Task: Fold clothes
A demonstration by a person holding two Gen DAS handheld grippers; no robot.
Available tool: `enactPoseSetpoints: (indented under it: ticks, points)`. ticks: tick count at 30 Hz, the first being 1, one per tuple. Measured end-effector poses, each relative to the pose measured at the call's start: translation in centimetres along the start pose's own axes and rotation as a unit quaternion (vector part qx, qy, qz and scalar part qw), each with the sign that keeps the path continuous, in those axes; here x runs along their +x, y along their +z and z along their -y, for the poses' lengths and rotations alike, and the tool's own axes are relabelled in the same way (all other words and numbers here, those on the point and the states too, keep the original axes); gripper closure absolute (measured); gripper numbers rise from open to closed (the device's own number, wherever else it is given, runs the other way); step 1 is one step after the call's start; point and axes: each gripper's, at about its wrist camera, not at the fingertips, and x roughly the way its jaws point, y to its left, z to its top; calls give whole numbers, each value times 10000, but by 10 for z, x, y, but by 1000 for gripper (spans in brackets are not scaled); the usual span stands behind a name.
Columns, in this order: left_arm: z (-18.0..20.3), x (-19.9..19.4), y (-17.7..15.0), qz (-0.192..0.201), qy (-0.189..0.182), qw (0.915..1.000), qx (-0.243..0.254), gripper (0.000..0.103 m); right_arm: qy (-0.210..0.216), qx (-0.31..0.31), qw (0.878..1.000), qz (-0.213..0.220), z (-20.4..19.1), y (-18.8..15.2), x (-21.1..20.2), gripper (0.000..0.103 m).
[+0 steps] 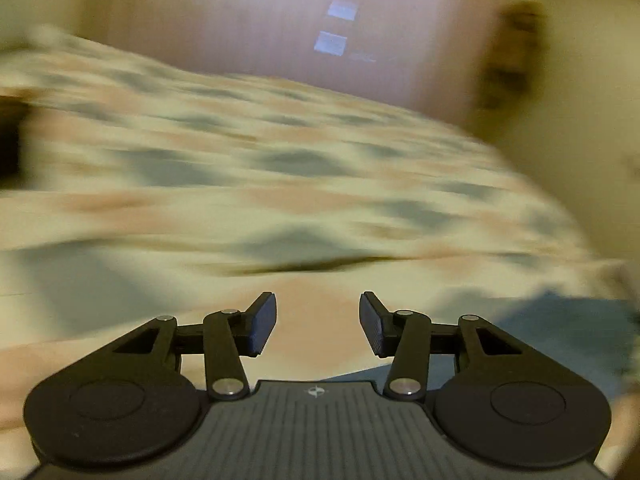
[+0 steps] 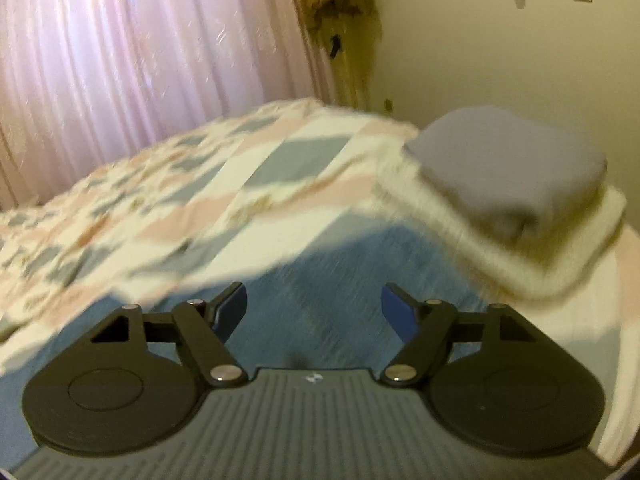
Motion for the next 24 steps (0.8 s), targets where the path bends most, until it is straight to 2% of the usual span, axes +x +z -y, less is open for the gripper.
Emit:
enactPoseSetpoints:
  ticks: [1, 2, 4, 6, 8, 10, 13, 14, 15, 17, 19, 20, 22, 23, 24]
  points:
    - [23, 28, 8, -160, -481, 9987, 29, 56, 5, 82, 9999, -67, 12, 12, 12, 22]
    - [45, 55, 15, -312, -888, 9955, 68, 56, 9, 164, 9998, -134, 25, 24, 24, 12]
    - [89, 108, 30, -611, -1538, 9860, 201, 56, 45, 331, 9990, -301, 48, 46, 49, 12]
    - [129, 160, 43, -942, -1967, 9750, 435, 54, 236, 520, 9962, -660, 67, 58, 77, 11]
    - [161, 209, 50, -1373, -2268, 9624, 593, 53, 418, 713, 9914, -1017, 81, 64, 101, 11]
    - [185, 246, 53, -1749, -2392, 9532, 591, 53, 686, 917, 9842, -1349, 91, 65, 119, 12]
    - [206, 280, 50, -2237, -2637, 9353, 753, 50, 1155, 962, 9773, -1496, 92, 63, 122, 15]
    - [210, 284, 47, -2325, -2668, 9315, 844, 50, 1258, 961, 9751, -1556, 91, 61, 121, 19]
    - [215, 288, 44, -2413, -2698, 9275, 935, 50, 1347, 972, 9726, -1626, 91, 59, 120, 30]
    - [222, 292, 38, -2585, -2923, 9157, 956, 52, 1499, 971, 9679, -1766, 88, 51, 119, 40]
    - [230, 294, 32, -2731, -3146, 9040, 958, 54, 1490, 874, 9695, -1738, 87, 47, 114, 48]
    - [235, 295, 30, -2761, -3147, 9025, 1012, 58, 1500, 861, 9701, -1705, 88, 46, 112, 57]
    - [241, 303, 27, -2761, -2991, 9079, 1004, 63, 1506, 925, 9712, -1595, 91, 45, 106, 80]
    - [240, 306, 26, -2719, -2876, 9137, 926, 83, 1508, 899, 9728, -1512, 92, 44, 102, 83]
    - [236, 309, 26, -2609, -2776, 9214, 768, 97, 1475, 860, 9751, -1412, 91, 43, 97, 84]
